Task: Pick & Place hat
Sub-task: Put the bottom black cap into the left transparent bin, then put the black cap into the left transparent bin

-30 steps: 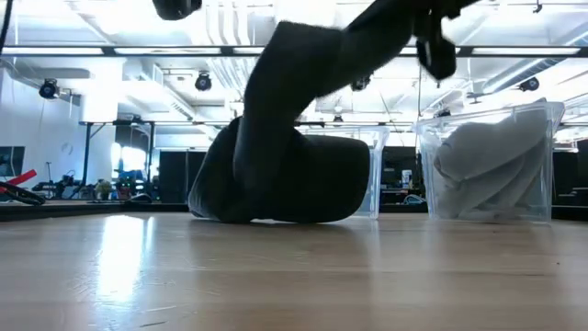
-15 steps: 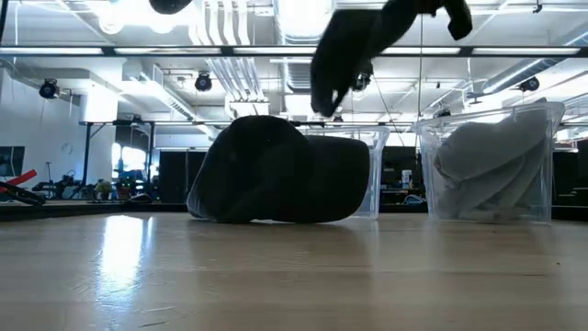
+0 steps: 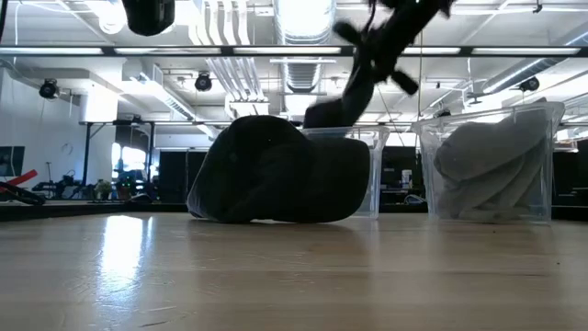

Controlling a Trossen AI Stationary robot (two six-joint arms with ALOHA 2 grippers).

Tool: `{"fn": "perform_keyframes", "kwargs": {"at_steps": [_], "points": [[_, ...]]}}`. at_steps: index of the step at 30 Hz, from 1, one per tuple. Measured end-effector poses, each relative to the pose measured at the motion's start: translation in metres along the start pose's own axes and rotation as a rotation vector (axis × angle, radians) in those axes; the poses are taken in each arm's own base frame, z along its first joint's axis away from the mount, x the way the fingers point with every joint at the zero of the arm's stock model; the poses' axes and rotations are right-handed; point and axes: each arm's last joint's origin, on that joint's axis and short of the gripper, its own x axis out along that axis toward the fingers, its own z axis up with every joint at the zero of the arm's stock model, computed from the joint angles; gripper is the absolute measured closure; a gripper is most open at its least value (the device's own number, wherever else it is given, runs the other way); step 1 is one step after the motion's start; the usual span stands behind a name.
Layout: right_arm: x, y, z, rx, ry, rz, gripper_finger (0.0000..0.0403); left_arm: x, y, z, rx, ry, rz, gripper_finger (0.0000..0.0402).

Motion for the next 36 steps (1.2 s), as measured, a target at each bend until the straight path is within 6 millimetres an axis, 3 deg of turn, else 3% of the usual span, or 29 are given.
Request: {"fn": "perform_keyframes", "kwargs": {"at_steps": [7, 10, 14, 19, 28, 32, 36], "points": [[0.06, -0.037, 0.006, 0.147, 0.235, -0.029, 0.0388, -0.01, -0.004, -0.012, 0.006, -0.031, 0.042, 0.0177], [0.068, -0.041, 0.005, 0.157, 0.284, -0.058, 0.0372, -0.016, -0.006, -0.019, 0.016, -0.042, 0.06, 0.0177], [0.064, -0.041, 0.007, 0.078, 0.314, -0.154, 0.0331, -0.021, -0.006, -0.025, 0.02, -0.055, 0.09, 0.0177], [0.045, -0.038, 0.019, -0.015, 0.299, -0.238, 0.0269, -0.022, -0.005, -0.026, 0.028, -0.074, 0.111, 0.0177], [-0.023, -0.018, 0.041, -0.189, 0.117, -0.313, 0.0213, -0.023, -0.003, -0.025, 0.058, -0.133, 0.159, 0.0177], [-0.055, 0.0, 0.029, -0.27, 0.092, -0.189, 0.0213, -0.023, 0.001, -0.023, 0.117, -0.192, 0.22, 0.0177], [-0.079, 0.021, -0.003, -0.351, 0.161, -0.035, 0.0216, -0.02, 0.004, -0.02, 0.209, -0.172, 0.24, 0.0177]]}}
